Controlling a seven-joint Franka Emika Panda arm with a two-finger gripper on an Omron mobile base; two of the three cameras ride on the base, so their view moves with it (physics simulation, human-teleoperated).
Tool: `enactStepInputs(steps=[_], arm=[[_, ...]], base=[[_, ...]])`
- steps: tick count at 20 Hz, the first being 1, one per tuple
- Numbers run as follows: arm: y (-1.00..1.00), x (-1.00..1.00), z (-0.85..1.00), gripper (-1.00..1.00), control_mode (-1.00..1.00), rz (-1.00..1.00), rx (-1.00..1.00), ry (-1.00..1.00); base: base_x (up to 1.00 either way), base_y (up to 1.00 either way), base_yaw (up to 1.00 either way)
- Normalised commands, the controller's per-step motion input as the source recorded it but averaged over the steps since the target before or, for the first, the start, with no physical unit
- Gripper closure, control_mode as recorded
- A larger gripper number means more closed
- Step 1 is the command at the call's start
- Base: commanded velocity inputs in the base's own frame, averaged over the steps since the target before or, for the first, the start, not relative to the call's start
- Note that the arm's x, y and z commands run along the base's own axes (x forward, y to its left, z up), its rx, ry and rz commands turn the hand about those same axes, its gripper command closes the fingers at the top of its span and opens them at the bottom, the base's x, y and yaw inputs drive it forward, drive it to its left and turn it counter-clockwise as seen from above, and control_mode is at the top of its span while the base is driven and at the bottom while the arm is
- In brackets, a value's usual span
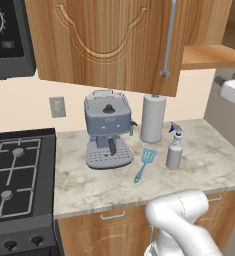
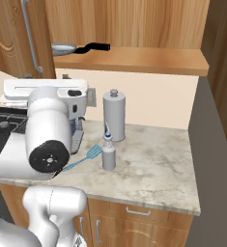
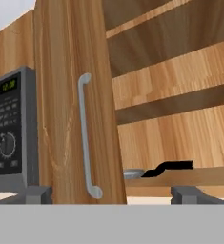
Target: Pick the pan from the cabinet and place it on the stove. Then turn on the stove burner for the pan.
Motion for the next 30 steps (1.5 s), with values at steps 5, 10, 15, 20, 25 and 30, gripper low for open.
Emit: enactStepInputs(steps=[5, 10, 15, 20, 25, 30], arm=[[-0.32, 0.68, -0.02, -1.00, -1.00, 0.21, 0.08, 0.23], [-0.16, 0.51, -0.13, -1.00, -1.00, 0.16, 0.10, 0.15], [-0.01, 0.53, -0.13, -1.00, -1.00, 0.11, 0.11, 0.13], [0.07, 0.49, -0.04, -1.00, -1.00, 0.09, 0.09, 0.21], [0.10, 0.29, 0.00, -1.00, -1.00, 0.06, 0.10, 0.33], [0.20, 0.17, 0.00, -1.00, -1.00, 0.07, 0.09, 0.34]], base=[[0.00, 0.00, 0.00], [0.00, 0.00, 0.00], [0.00, 0.00, 0.00], [0.00, 0.00, 0.00], [0.00, 0.00, 0.00], [0.00, 0.00, 0.00]])
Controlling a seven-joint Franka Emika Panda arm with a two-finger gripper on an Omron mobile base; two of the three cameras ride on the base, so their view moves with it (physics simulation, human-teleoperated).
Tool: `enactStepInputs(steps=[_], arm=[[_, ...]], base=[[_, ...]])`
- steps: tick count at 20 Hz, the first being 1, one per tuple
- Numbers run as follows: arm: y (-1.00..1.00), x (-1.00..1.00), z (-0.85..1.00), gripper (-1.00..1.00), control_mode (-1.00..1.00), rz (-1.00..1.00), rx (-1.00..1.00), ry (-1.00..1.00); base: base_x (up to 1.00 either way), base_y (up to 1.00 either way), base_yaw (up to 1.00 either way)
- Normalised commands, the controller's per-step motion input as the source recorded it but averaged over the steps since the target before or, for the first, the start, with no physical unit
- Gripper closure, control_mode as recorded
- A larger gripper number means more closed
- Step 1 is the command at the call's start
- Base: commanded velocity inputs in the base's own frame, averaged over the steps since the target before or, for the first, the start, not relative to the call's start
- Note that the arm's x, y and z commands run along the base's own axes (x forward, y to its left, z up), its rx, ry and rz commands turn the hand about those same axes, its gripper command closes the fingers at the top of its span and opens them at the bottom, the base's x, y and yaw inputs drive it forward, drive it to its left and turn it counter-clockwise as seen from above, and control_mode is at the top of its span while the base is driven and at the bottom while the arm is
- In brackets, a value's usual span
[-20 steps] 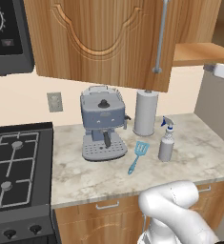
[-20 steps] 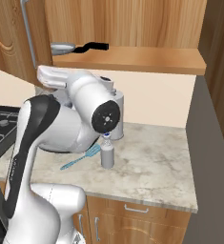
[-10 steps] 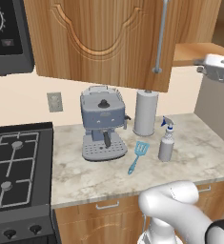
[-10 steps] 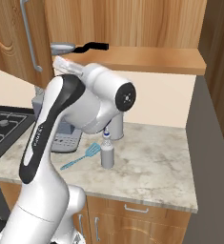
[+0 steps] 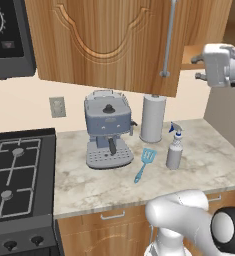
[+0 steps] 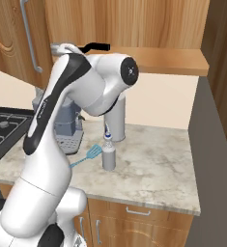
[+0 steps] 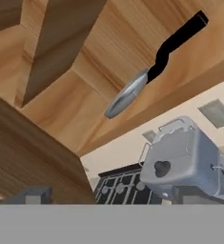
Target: Pick the pan from the cabinet and place it on the stove. Then turn on the stove burner for the pan.
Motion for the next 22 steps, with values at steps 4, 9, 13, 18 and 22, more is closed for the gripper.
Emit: enactStepInputs(steps=[4, 9, 13, 18, 22], arm=[[0.24, 0.17, -0.05, -1.00, -1.00, 0.06, 0.09, 0.30], [0.14, 0.19, -0.23, -1.00, -1.00, 0.07, 0.14, 0.21], [0.12, 0.26, -0.31, -1.00, -1.00, 0.07, 0.15, 0.15], [0.24, 0.23, -0.16, -1.00, -1.00, 0.06, 0.13, 0.13], [0.52, 0.03, 0.00, -1.00, -1.00, 0.02, 0.03, 0.15]], base=[[0.00, 0.00, 0.00], [0.00, 0.00, 0.00], [0.00, 0.00, 0.00], [0.00, 0.00, 0.00], [0.00, 0.00, 0.00]])
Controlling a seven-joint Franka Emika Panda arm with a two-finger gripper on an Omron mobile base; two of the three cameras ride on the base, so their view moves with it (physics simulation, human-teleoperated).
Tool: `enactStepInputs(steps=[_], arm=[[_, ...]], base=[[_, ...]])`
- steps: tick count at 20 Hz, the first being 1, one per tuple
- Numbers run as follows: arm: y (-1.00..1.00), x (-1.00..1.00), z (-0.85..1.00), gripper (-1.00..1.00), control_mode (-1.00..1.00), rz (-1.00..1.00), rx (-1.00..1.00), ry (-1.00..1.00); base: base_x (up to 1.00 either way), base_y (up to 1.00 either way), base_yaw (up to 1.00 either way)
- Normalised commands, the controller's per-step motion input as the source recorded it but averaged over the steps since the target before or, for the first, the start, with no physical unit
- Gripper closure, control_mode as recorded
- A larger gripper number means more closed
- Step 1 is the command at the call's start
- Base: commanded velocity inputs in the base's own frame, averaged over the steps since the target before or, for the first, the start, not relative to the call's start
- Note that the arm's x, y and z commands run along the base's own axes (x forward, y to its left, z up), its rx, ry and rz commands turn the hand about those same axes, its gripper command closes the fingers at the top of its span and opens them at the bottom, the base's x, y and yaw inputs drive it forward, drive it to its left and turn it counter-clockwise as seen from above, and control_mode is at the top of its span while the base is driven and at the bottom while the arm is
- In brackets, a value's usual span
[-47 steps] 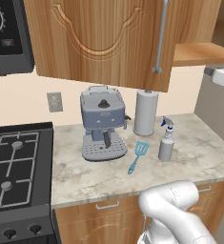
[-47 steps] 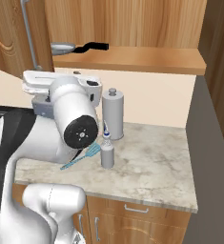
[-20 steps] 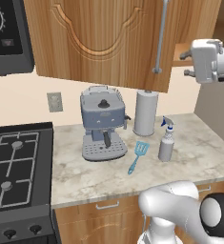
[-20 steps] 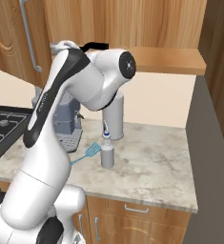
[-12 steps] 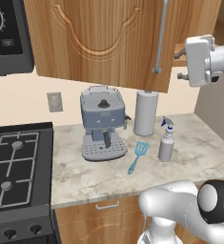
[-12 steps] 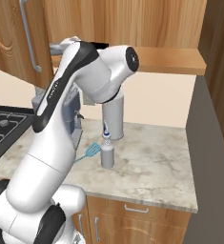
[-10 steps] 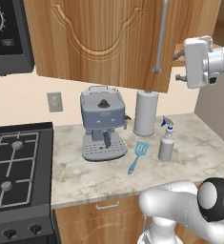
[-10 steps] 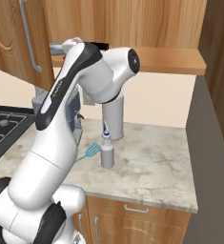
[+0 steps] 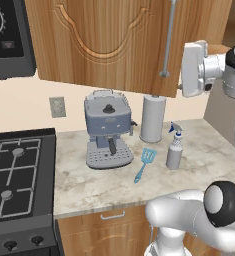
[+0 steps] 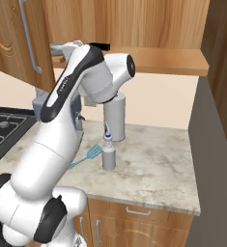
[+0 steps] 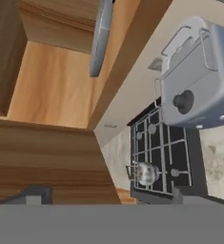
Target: Pick the pan from the cabinet and place it on the stove. Then turn on the stove burner for the pan.
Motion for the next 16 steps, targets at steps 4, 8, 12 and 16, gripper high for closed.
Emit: enactStepInputs(steps=[4, 8, 12, 16], arm=[[0.58, -0.10, 0.00, -1.00, -1.00, 0.05, 0.00, 0.13], [0.52, -0.59, 0.00, -1.00, -1.00, 0.10, 0.00, 0.04], [0.50, -0.86, 0.00, -1.00, -1.00, 0.12, 0.00, 0.00], [0.58, -0.79, 0.00, -1.00, -1.00, 0.13, 0.00, 0.03]], base=[[0.00, 0.00, 0.00], [0.00, 0.00, 0.00], [0.00, 0.00, 0.00], [0.00, 0.00, 0.00]])
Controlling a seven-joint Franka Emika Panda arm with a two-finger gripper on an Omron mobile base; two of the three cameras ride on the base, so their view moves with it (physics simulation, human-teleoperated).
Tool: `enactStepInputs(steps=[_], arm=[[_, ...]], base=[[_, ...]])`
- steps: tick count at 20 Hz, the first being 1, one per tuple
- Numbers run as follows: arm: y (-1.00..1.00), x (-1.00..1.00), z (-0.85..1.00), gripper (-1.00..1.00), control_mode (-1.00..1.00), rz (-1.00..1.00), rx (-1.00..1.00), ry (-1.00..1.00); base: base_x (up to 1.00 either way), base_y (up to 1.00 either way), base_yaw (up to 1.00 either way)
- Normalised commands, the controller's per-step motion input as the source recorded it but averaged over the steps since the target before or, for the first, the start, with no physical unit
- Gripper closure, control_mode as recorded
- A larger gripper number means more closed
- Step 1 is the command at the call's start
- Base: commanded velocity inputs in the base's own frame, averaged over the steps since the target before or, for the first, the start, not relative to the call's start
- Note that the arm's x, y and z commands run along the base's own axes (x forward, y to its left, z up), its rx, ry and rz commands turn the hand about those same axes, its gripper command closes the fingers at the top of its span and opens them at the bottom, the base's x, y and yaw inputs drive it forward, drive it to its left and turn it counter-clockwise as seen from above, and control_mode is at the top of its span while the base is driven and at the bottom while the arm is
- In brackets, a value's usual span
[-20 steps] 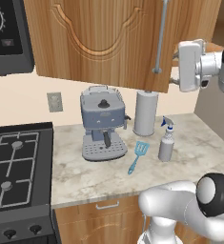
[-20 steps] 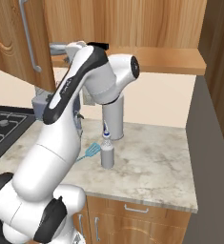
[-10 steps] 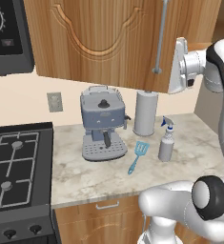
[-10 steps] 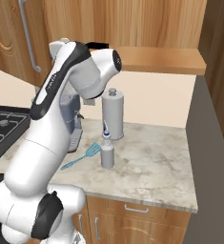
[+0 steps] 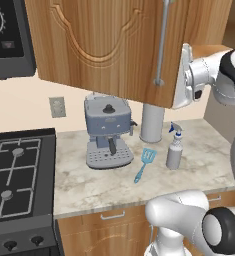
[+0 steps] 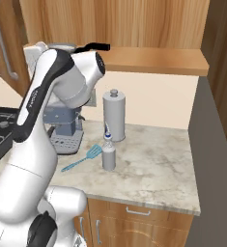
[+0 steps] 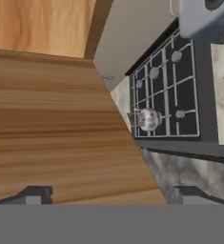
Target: Pick the pan from the cabinet and place it on the stove. Then turn on the stove burner for the pan.
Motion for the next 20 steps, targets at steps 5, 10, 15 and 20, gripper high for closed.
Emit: enactStepInputs(steps=[5, 10, 15, 20], arm=[[0.71, -0.61, 0.00, -1.00, -1.00, 0.12, 0.00, 0.06], [0.83, -0.41, 0.00, -1.00, -1.00, 0.10, 0.00, 0.07], [0.82, -0.30, 0.00, -1.00, -1.00, 0.09, 0.00, 0.06], [0.80, -0.18, 0.00, -1.00, -1.00, 0.08, 0.00, 0.03]], base=[[0.00, 0.00, 0.00], [0.00, 0.00, 0.00], [0.00, 0.00, 0.00], [0.00, 0.00, 0.00]])
